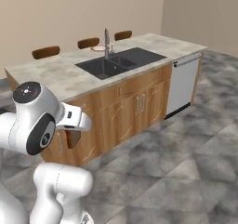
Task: Start the toaster. Once the lever pops up, take the bread to the plate on the dining counter.
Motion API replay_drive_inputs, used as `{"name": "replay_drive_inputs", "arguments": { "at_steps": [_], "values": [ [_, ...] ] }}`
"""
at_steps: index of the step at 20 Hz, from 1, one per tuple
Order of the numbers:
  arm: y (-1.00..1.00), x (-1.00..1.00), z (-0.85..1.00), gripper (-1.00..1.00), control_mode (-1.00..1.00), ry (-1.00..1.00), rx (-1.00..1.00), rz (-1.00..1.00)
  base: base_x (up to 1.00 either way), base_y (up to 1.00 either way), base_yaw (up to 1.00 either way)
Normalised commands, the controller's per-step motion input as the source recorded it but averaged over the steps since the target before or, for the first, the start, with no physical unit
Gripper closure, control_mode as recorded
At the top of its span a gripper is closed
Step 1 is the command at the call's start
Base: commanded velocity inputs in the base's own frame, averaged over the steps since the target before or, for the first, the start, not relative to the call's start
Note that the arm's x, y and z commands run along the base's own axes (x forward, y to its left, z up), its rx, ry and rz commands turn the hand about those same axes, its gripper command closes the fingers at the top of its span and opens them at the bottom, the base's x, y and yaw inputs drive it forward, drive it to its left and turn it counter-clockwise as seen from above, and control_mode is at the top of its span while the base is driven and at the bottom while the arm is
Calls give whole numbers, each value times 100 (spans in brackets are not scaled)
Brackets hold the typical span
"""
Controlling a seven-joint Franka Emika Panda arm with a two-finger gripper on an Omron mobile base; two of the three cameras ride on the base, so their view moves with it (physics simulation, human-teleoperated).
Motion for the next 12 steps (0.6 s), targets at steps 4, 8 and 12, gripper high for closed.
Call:
{"name": "replay_drive_inputs", "arguments": {
  "at_steps": [4, 8, 12],
  "values": [
    [0, 0, 0, 100, 100, 0, 0, 0, 19, 100, 7],
    [0, 0, 0, 100, 100, 0, 0, 0, 49, 100, -5],
    [0, 0, 0, 100, 100, 0, 0, 0, 45, 100, -11]
  ]
}}
